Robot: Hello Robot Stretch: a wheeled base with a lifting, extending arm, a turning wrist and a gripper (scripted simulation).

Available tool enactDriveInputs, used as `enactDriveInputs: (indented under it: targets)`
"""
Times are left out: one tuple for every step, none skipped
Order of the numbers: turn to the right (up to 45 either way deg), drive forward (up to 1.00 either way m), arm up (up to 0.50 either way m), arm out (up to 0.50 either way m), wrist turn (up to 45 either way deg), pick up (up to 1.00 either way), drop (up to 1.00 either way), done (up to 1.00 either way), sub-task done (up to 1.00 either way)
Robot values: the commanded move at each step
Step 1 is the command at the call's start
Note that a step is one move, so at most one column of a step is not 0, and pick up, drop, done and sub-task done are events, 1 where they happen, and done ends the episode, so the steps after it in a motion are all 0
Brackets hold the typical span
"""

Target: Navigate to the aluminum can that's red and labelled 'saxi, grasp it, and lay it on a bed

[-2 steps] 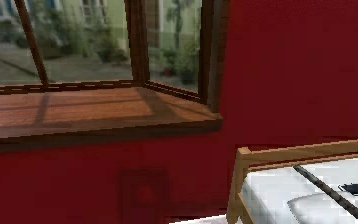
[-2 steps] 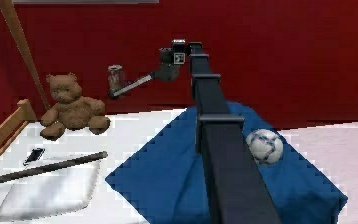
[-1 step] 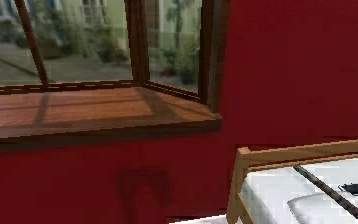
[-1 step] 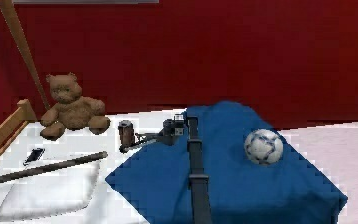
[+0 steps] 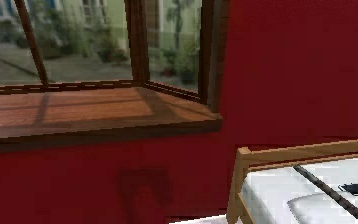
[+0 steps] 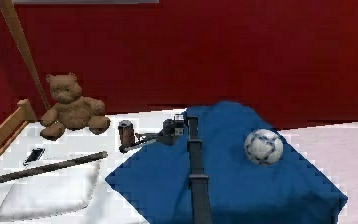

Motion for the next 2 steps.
enactDriveInputs:
  targets:
    - [0.0,0.0,0.0,0.0,0.0,0.0,1.0,0.0,0.0]
    - [0.0,0.0,0.1,0.0,0.0,0.0,0.0,0.0,0.0]
